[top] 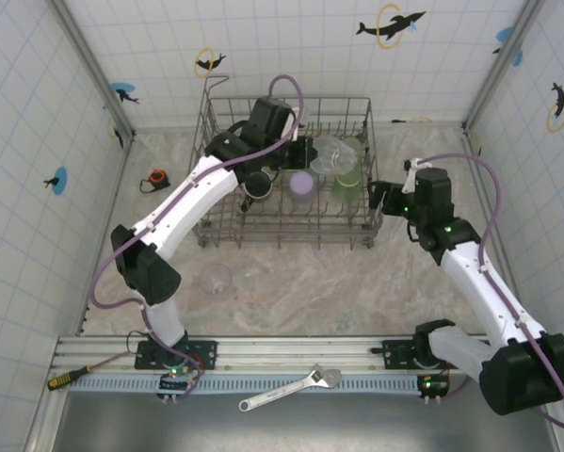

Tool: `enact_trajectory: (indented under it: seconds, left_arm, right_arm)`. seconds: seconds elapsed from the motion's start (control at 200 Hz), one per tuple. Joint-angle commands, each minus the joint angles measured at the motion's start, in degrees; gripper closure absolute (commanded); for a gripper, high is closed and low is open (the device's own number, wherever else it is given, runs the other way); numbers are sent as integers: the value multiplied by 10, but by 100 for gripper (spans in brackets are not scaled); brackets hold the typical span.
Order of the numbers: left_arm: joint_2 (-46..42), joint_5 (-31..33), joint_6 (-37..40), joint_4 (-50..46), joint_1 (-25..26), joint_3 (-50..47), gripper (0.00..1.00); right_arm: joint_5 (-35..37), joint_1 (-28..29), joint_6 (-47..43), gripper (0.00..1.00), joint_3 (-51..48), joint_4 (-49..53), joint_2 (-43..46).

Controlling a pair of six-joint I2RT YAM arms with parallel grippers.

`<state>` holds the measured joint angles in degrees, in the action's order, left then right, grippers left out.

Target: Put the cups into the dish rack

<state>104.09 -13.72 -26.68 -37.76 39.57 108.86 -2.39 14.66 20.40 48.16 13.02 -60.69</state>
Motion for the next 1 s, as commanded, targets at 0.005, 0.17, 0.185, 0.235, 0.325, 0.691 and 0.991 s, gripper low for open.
enact_trajectory:
  seconds: [0.005, 0.17, 0.185, 0.235, 0.325, 0.691, 0.991]
  left_arm:
    - [-5, -56, 15, 81, -25, -48, 100]
    - [-43, -135, -23, 200, -70, -166, 100]
    - [-47, -139, -26, 211, -73, -177, 100]
    - [-66, -147, -34, 247, -83, -218, 100]
    - [-93, -174, -54, 306, -102, -280, 100]
    - [-129, -274, -111, 435, -141, -363, 100]
    - [-138, -314, -138, 487, -147, -394, 100]
  right_arm:
    - [-45, -9, 25, 0, 17, -44, -16]
    - [-78, -16, 56, 0, 5, -88, -28]
    - [-80, -17, 59, 0, 3, -92, -28]
    - [-89, -18, 69, 0, -3, -110, -30]
    - [-114, -22, 83, 0, -15, -145, -32]
    - [-271, -39, 166, 0, -9, -277, -89]
    - [-373, -39, 297, 0, -31, -458, -137]
